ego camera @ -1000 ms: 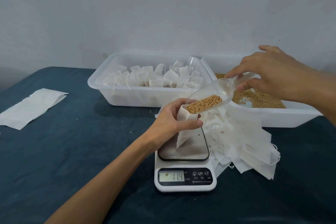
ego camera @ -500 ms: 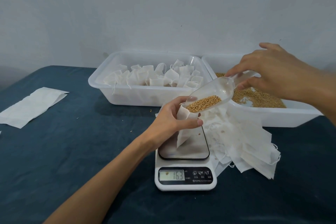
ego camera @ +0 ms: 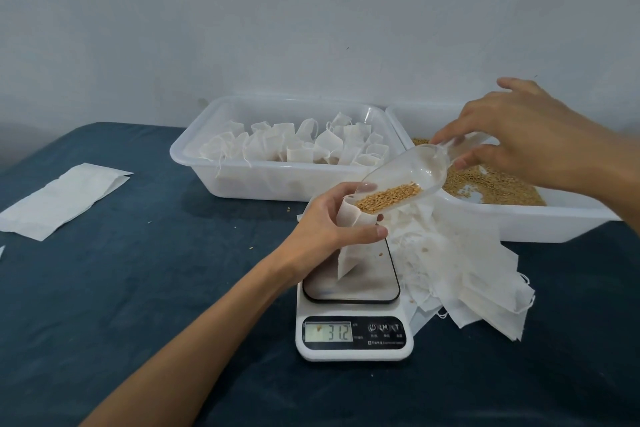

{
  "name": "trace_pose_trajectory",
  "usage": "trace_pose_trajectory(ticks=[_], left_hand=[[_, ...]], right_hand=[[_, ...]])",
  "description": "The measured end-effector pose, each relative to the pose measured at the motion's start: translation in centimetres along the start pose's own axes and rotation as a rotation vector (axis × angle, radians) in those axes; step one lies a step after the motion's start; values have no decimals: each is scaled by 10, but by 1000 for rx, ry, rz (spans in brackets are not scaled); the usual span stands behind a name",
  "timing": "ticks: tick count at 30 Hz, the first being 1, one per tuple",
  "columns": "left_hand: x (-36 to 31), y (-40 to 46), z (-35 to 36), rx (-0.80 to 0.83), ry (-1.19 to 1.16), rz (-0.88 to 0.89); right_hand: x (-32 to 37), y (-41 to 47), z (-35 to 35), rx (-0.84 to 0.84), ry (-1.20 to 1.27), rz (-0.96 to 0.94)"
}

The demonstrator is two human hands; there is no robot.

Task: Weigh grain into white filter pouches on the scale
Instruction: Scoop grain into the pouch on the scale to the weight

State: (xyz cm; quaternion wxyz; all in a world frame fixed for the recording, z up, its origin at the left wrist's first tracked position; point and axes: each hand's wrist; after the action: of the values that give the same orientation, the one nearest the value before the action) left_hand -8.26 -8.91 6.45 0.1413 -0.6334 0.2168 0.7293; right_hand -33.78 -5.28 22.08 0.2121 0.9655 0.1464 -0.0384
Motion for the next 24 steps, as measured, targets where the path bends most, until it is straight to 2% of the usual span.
trace_pose_trajectory(ticks=[13, 24], left_hand=[[2, 0, -1, 3, -11, 3], [1, -1, -1, -6, 15, 3]], right_hand=[[0, 0, 1, -23, -14, -26], [-11, -4, 17, 23, 97, 22]])
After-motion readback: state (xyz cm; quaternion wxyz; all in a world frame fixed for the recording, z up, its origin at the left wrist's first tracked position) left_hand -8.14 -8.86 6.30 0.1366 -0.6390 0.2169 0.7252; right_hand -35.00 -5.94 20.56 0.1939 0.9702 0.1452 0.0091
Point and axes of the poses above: each hand's wrist, its own y-axis towards the middle knuckle, its own z-axis out of the palm, x = y × z, and after that the axes turned 7 degrees about -x, right-handed
